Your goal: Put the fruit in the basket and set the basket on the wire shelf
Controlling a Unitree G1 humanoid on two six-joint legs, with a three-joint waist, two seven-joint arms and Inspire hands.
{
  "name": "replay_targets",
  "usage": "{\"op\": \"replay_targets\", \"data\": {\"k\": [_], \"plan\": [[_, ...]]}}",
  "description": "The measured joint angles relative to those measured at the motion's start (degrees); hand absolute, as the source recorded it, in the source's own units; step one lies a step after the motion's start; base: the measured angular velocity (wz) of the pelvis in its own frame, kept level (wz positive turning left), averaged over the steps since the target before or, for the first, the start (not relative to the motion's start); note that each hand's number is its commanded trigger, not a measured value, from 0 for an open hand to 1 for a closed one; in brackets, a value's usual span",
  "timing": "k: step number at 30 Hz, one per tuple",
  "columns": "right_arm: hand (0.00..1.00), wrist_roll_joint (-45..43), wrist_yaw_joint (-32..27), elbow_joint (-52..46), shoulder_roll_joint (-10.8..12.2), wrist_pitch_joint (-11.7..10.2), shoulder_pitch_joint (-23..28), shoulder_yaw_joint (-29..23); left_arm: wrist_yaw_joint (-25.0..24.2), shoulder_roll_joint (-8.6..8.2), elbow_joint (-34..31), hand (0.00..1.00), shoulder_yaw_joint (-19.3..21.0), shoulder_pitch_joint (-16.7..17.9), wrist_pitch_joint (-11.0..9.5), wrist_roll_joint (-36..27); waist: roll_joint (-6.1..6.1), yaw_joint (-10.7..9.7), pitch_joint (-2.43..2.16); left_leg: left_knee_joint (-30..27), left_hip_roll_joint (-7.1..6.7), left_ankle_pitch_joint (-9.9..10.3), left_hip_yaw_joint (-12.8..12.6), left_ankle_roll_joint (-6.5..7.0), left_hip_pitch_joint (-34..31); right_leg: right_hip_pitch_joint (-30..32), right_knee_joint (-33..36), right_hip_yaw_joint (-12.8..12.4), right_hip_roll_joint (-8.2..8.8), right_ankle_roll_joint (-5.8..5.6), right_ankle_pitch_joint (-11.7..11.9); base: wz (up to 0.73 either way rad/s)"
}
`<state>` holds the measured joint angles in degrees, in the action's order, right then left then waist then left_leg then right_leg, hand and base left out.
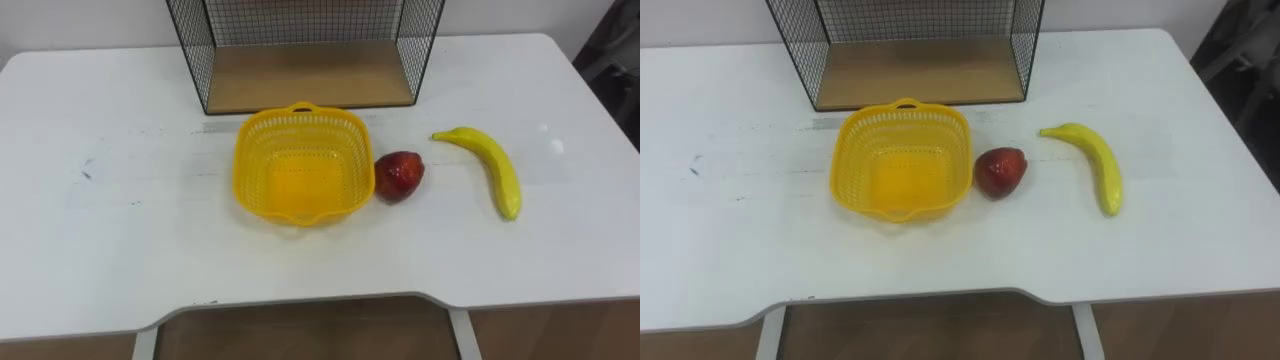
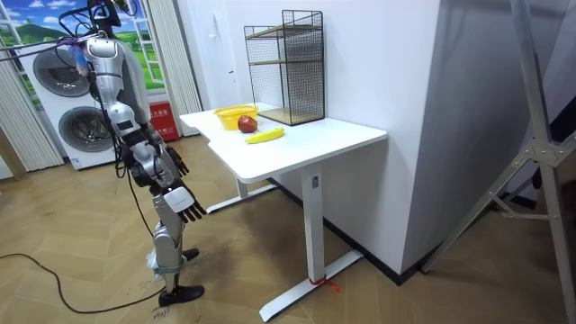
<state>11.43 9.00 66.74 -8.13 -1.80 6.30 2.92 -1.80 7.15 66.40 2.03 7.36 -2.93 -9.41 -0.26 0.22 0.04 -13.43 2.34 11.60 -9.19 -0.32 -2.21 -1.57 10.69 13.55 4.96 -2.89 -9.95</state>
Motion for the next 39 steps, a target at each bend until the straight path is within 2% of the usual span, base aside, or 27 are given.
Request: {"op": "replay_targets", "data": {"k": [7, 15, 26, 30, 33, 34, 37, 39], "plan": [[0.0, -0.09, -0.02, -0.07, -0.01, 0.12, 0.06, -0.02, 0.01, -0.02, -0.02, 0.0, 0.16, 0.01, 0.1, 0.02, -0.19, 0.21, 0.12, -0.18, -0.03, 0.0, 0.1, 0.0, -0.02, -0.12, -0.14, -0.1, -0.01, 0.01, -0.01, 0.0], [0.0, -0.5, 0.02, -0.17, 0.0, 0.18, 0.0, -0.25, -0.03, -0.07, -0.18, 0.0, 1.72, 0.08, 0.48, 0.45, -0.19, 0.23, -0.03, -0.15, -0.03, 0.0, -0.1, 0.01, -0.11, 0.4, -0.14, -0.58, -0.07, 0.03, -0.03, -0.01], [0.0, -0.06, 0.29, 0.1, 0.01, 0.61, 0.0, -1.36, -0.13, -0.07, -0.1, 0.0, 2.17, 0.16, 0.51, 0.42, -0.18, 0.27, 0.04, -0.1, -0.05, 0.0, -0.04, 0.01, -0.1, 0.32, -0.14, -0.62, -0.08, 0.07, -0.08, 0.0], [0.0, 5.95, -0.98, 2.04, 0.06, 0.74, 0.11, -1.36, 0.17, -0.1, -0.29, 0.0, 2.29, 0.68, 0.5, -0.09, -0.21, 0.19, 0.1, 0.18, -0.07, 0.0, -0.04, 0.0, 0.46, -0.26, -0.25, -0.9, -0.11, 0.05, -0.17, 0.0], [0.0, 11.58, -2.51, 2.85, 0.06, 1.75, 0.66, -2.15, 0.24, -0.09, -0.99, 0.0, 2.46, 1.44, 0.44, -0.15, -0.5, 0.2, 0.03, 0.4, -0.09, 0.0, -0.1, -0.01, 1.23, -0.6, -0.26, -0.89, -0.11, 0.02, -0.21, -0.01], [0.0, 12.6, -2.81, 3.2, 0.07, 1.84, 0.64, -2.33, 0.24, -0.09, -0.99, 0.0, 2.5, 1.44, 0.42, -0.12, -0.72, 0.14, 0.15, 0.43, -0.09, 0.0, -0.09, -0.01, 1.21, -0.59, -0.24, -0.87, -0.11, 0.02, -0.21, 0.0], [0.0, 17.6, -4.31, 4.49, 0.14, 2.09, 1.48, -5.78, 0.24, -0.1, -0.95, 0.0, 3.58, 1.73, 0.39, 0.0, -0.75, 0.03, 0.12, 0.67, -0.15, 0.0, -0.06, -0.01, 1.18, -0.75, -0.2, -0.96, -0.11, -0.01, -0.23, 0.0], [0.0, 23.07, -5.52, 4.73, 0.09, 2.77, 2.4, -11.06, 0.24, -0.01, -0.91, 0.0, 6.36, 2.73, 0.4, 0.26, -0.84, -0.44, 0.11, 0.36, -0.14, 0.05, -0.07, -0.03, 1.18, -0.79, -0.18, -0.88, -0.11, 0.01, -0.25, 0.0]]}}
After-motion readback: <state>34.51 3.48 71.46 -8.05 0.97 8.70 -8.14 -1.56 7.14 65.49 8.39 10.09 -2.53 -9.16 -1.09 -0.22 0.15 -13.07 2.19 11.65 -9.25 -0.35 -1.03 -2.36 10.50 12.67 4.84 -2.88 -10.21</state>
